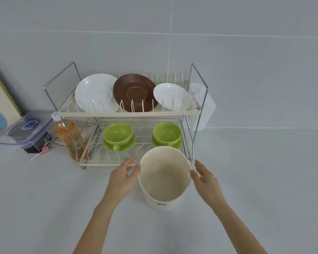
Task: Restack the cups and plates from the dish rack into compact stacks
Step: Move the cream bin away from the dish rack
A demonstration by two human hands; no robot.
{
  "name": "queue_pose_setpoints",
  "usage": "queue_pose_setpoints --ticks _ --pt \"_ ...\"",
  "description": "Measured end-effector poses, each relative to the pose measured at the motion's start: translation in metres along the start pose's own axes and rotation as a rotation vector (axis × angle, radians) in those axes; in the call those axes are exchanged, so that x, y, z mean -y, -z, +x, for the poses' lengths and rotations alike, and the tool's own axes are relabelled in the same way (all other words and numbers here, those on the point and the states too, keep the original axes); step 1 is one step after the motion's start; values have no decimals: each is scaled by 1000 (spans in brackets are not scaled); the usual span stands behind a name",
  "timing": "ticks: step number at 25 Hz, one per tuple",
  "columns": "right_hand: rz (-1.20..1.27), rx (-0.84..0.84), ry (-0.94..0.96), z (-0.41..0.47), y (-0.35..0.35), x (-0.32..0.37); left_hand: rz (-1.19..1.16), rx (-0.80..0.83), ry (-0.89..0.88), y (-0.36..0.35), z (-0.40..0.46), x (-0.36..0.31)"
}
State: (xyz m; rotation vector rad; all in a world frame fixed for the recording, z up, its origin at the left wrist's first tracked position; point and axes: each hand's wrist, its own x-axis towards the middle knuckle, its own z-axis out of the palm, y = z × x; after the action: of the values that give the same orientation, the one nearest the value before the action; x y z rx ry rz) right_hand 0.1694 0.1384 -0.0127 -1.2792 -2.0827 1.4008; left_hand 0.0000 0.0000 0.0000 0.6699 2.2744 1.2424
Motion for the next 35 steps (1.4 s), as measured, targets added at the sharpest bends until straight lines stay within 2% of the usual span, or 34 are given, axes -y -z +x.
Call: queue_pose_setpoints --ticks 6,13,18,24,29,35 --pt "20 90 -7 2 -12 -5 -18 124 69 -15 0 19" --pt "68 63 12 2 -7 -8 -191 45 112 -22 -6 16" --pt "110 15 16 0 34 -17 -194 42 77 -48 -19 -6" --pt "100 -50 9 12 98 -43 -235 71 60 -112 -26 -37" --pt "90 -49 6 46 140 -51 -311 54 111 -155 -10 -65" --pt "23 -84 -2 103 168 -57 -258 13 87 -196 26 -93"
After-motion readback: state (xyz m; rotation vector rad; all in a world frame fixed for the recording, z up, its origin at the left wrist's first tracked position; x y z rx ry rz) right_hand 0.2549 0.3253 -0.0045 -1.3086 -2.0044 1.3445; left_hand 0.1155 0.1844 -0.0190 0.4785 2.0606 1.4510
